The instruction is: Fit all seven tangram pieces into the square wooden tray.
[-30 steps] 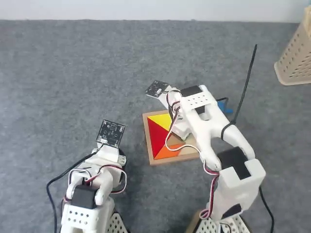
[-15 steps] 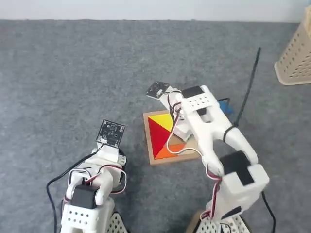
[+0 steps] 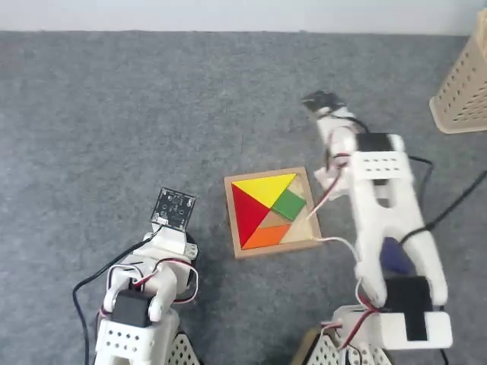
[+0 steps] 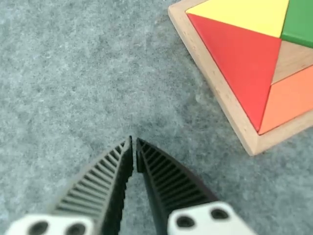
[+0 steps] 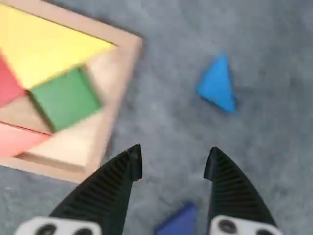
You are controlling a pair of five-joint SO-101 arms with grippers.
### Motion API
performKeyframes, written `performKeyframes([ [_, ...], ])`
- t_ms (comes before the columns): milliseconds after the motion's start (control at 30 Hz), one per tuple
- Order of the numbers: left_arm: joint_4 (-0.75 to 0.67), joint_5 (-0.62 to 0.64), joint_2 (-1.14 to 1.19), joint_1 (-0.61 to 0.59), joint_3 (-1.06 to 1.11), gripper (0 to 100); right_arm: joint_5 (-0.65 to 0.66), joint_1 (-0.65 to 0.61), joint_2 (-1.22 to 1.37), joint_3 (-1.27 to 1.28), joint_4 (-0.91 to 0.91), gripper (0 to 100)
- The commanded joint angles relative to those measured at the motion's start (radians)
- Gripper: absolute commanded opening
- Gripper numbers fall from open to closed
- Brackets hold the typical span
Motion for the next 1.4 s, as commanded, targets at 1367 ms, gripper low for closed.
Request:
performKeyframes([
  [1367, 0.006, 0.009, -0.02, -0.006, -0.018, 1, 0.324, 0.433, -0.071, 0.512, -0.099, 21.0],
])
